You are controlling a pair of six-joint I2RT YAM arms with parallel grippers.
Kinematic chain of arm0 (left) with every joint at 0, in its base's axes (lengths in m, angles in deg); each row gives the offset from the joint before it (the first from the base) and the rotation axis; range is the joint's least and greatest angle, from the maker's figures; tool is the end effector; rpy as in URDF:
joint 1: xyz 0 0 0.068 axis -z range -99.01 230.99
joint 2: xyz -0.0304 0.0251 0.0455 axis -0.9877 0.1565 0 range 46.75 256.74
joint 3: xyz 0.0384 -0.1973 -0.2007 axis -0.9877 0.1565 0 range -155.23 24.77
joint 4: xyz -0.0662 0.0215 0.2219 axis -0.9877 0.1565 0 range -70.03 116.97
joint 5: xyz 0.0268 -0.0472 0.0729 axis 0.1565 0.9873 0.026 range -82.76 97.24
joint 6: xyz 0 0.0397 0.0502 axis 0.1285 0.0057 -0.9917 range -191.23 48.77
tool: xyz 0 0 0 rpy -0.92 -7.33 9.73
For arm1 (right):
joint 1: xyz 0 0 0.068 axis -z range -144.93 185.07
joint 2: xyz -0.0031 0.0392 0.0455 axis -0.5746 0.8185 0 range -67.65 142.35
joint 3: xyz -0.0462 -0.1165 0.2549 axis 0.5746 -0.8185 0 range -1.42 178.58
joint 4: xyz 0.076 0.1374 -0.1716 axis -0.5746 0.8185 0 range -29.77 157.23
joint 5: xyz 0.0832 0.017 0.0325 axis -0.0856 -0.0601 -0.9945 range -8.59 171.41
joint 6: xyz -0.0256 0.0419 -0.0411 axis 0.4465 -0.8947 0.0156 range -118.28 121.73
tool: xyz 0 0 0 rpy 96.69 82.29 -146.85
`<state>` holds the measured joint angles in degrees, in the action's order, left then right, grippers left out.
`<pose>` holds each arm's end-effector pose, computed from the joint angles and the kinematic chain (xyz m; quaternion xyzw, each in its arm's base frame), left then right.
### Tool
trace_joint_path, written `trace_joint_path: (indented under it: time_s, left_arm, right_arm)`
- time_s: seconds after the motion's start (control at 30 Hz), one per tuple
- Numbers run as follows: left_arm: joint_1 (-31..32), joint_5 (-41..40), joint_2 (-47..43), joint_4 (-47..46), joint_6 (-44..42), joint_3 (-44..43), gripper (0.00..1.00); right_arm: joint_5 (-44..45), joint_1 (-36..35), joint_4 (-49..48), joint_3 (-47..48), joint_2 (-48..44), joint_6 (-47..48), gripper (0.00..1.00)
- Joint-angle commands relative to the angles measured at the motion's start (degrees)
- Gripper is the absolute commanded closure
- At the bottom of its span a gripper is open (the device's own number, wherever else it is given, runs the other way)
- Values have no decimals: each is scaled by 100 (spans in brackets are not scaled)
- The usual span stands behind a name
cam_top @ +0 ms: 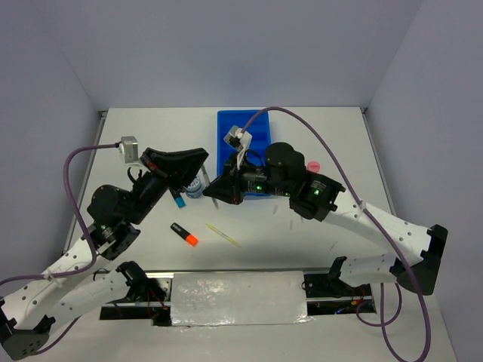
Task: Sort the stationery into containers
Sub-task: Close the pen cap on the pen, then place the pen in the storage box.
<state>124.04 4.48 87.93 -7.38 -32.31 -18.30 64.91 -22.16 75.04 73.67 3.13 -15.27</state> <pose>0.0982 -0.0885 0.4224 -0.0025 0.5060 -0.5564 0.6590 0.1277 0.2242 0.4274 -0.3479 0.6829 0.4698 0.4381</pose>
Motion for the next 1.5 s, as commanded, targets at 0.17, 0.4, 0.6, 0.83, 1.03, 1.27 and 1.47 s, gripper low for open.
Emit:
trace_joint_path:
  time_s: [0.17,0.4,0.6,0.83,1.03,1.27,1.47]
  left_arm:
    - [318,829,846,2323,-727,-1352,62]
    - [310,-266,1110,2953,-930,-2125,5]
    - [222,-2601,1689,4831,-965,-3856,1]
    - [63,-3205,1685,6182,-1306,-4335,1]
    - [55,-2976,172,5689,-1545,-2375,1]
    - [46,-2677,-568,5644,-1606,-1327,1]
    - [46,-2896,-797,5697,-1721,-1134,1]
  right_arm:
    - [-12,90,-3300,-1189,-118,-1218,100]
    - [997,151,-2941,-1786,-293,-1561,100]
    - [1517,186,-2405,-1954,-144,-1816,100]
    - [2212,668,-1148,-1401,172,1006,100]
    - [1702,1425,-585,-1119,445,3419,100]
    - [788,1943,99,-560,1146,5917,100]
    - [972,2137,1357,373,2422,6542,100]
